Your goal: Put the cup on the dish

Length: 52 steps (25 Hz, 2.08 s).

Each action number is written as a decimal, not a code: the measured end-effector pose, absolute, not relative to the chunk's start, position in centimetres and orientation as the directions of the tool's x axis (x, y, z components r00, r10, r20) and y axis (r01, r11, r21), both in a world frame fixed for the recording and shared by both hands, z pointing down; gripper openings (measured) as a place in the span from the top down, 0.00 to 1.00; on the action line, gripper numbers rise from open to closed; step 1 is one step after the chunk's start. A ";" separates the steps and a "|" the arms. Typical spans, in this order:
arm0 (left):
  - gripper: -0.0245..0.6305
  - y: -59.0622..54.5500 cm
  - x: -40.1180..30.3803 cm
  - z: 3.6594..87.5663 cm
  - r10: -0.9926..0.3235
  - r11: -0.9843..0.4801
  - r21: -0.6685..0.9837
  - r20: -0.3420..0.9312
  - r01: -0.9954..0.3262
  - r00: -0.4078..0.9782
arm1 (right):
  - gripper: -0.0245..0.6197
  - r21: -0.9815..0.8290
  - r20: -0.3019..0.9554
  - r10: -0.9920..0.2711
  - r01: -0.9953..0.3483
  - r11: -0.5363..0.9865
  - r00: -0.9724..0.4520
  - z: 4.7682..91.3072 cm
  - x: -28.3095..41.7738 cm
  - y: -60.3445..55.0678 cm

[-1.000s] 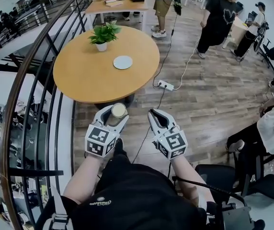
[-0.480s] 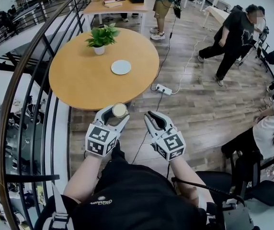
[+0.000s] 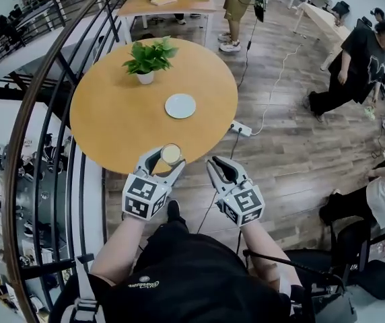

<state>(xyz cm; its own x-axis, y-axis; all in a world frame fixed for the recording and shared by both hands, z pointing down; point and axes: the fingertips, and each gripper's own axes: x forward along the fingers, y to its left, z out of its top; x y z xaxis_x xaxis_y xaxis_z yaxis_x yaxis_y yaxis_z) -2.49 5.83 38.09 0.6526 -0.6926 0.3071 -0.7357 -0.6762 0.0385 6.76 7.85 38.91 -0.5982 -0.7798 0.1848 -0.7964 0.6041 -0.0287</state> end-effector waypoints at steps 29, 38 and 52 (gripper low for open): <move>0.58 -12.1 -6.5 40.5 -0.577 -0.766 0.095 0.334 -0.636 0.745 | 0.89 -0.048 0.246 -0.802 -0.833 0.551 -0.544 40.5 -0.1 -10.7; 0.58 -14.4 -3.6 39.4 -0.631 -0.728 0.070 0.321 -0.682 0.706 | 0.89 -0.042 0.203 -0.777 -0.798 0.601 -0.596 39.1 2.1 -13.4; 0.58 -15.8 -1.1 39.3 -0.661 -0.695 0.059 0.341 -0.717 0.668 | 0.89 -0.038 0.199 -0.754 -0.774 0.632 -0.626 38.5 4.8 -15.1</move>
<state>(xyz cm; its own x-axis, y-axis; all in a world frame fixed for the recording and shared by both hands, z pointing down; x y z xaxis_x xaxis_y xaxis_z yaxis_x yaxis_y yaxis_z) -1.06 -15.77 39.25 0.6685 -0.6609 0.3410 -0.7170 -0.6946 0.0592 4.81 -15.09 38.51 -0.6256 -0.7542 0.1992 -0.7740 0.6321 -0.0375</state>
